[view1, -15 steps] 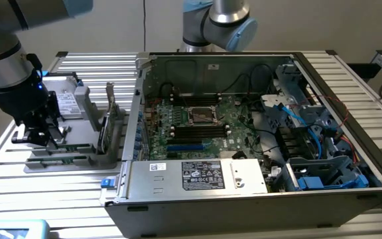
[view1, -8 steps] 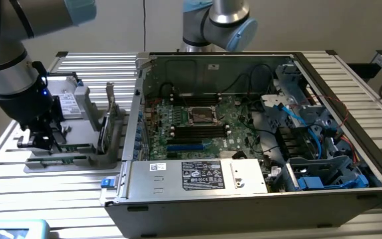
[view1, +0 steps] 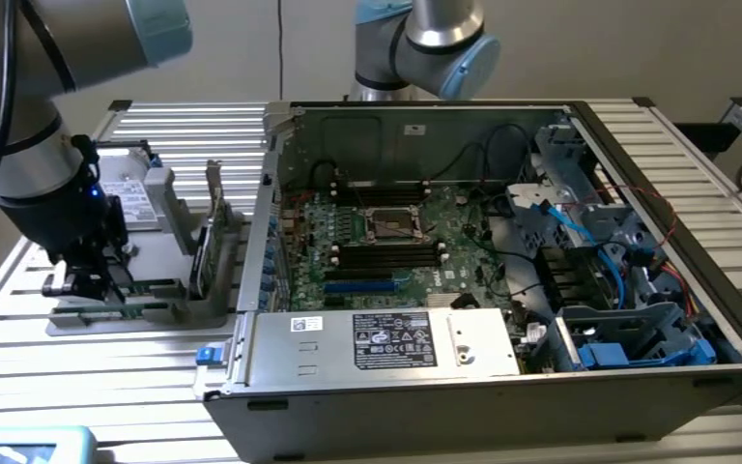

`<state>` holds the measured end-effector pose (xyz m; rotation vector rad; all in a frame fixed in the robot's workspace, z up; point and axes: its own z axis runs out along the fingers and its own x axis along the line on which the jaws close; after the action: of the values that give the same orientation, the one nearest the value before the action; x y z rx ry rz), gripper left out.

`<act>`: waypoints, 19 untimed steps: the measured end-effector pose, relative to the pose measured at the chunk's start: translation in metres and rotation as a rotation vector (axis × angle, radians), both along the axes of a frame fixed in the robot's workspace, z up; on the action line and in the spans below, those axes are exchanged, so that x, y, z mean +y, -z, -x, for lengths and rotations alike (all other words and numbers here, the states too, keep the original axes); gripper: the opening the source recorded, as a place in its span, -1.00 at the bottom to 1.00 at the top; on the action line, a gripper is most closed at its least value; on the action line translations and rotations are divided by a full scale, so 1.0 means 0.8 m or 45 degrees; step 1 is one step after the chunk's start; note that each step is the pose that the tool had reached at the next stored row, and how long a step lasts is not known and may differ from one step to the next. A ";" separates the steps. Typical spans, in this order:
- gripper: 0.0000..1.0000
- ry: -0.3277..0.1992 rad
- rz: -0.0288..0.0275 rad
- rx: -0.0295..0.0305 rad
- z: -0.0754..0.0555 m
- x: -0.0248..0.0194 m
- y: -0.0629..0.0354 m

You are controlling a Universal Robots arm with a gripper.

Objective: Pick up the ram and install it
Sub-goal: 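Pick up the ram and move it above insertion slot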

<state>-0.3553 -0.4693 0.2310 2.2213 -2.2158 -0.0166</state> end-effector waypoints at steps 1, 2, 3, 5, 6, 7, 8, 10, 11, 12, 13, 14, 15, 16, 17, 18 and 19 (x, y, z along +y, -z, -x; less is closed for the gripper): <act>-0.27 0.000 0.0000 -0.0001 0.000 0.0000 0.002; -0.27 0.000 0.0000 0.0000 0.000 0.0000 0.005; -0.27 0.000 -0.0001 -0.0001 0.000 0.0000 0.007; -0.27 0.000 -0.0001 -0.0002 0.000 0.0000 0.012; -0.27 0.000 -0.0001 -0.0002 0.000 0.0000 0.014; -0.27 0.000 -0.0001 -0.0001 0.000 0.0000 0.016; -0.27 0.000 -0.0002 -0.0002 0.000 -0.0001 0.018; -0.27 0.000 -0.0001 -0.0001 0.001 0.0000 0.023; -0.27 0.000 0.0000 0.0001 0.001 0.0000 0.024; -0.27 0.000 0.0000 0.0001 0.003 0.0000 0.025; -0.27 0.000 0.0000 0.0001 0.004 0.0000 0.026; -0.27 0.000 -0.0001 0.0000 0.005 0.0000 0.027; -0.27 0.000 -0.0002 -0.0003 0.005 0.0000 0.028; -0.27 0.000 -0.0003 -0.0004 0.005 0.0000 0.029; -0.27 0.000 -0.0002 -0.0002 0.005 -0.0001 0.031; -0.27 0.000 -0.0001 -0.0001 0.005 0.0000 0.032; -0.27 0.000 -0.0001 -0.0001 0.005 0.0000 0.033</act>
<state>-0.3595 -0.4693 0.2045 2.2214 -2.2158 -0.0166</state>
